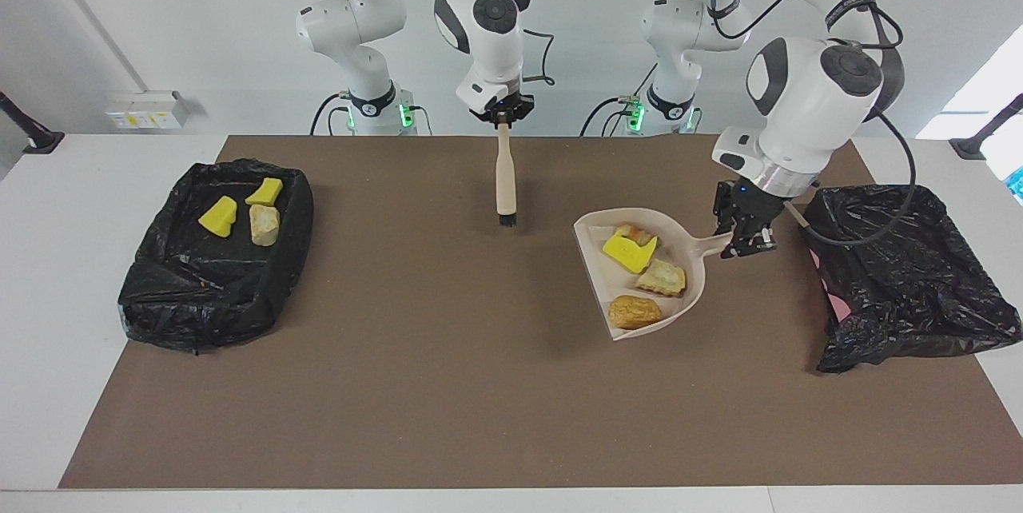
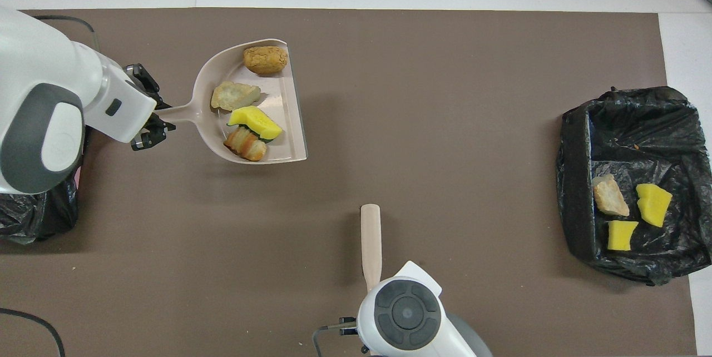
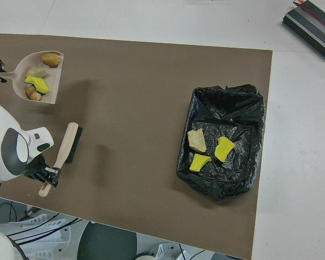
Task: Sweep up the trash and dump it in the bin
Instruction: 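Carry the loaded dustpan toward the black bag with the left gripper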
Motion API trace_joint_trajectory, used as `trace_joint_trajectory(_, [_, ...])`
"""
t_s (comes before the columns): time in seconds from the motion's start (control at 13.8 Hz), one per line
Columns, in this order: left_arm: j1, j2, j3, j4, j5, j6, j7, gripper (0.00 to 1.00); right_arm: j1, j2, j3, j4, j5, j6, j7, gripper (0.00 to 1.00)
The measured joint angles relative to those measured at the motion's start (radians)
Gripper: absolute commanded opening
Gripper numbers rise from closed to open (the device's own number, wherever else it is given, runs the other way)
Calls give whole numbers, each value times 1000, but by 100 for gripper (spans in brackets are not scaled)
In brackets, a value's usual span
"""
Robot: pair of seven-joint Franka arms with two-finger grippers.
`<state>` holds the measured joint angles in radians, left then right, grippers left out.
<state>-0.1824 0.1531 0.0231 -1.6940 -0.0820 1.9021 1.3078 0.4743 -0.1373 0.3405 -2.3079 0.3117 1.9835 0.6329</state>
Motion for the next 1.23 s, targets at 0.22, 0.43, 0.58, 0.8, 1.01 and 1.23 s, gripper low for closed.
trace_joint_trajectory(0.22, [106,0,0,34,-29,-52,123,0,38,68,-1,-6,0,29,5,0])
trace_joint_trajectory(0.43, [202,0,2,37,-37,-74,247,0,44,68,-1,-13,0,29,7,0])
trace_joint_trajectory(0.58, [279,0,6,37,-37,-93,338,0,44,67,-1,-19,0,29,7,0])
trace_joint_trajectory(0.8, [397,0,14,41,-37,-103,474,0,45,71,-1,-32,0,63,10,23])
trace_joint_trajectory(1.01, [506,-1,20,56,-9,-107,613,0,59,91,-1,-38,0,92,14,100])
trace_joint_trajectory(1.23, [599,-1,20,88,46,-108,702,0,60,96,-2,-28,-1,100,14,100])
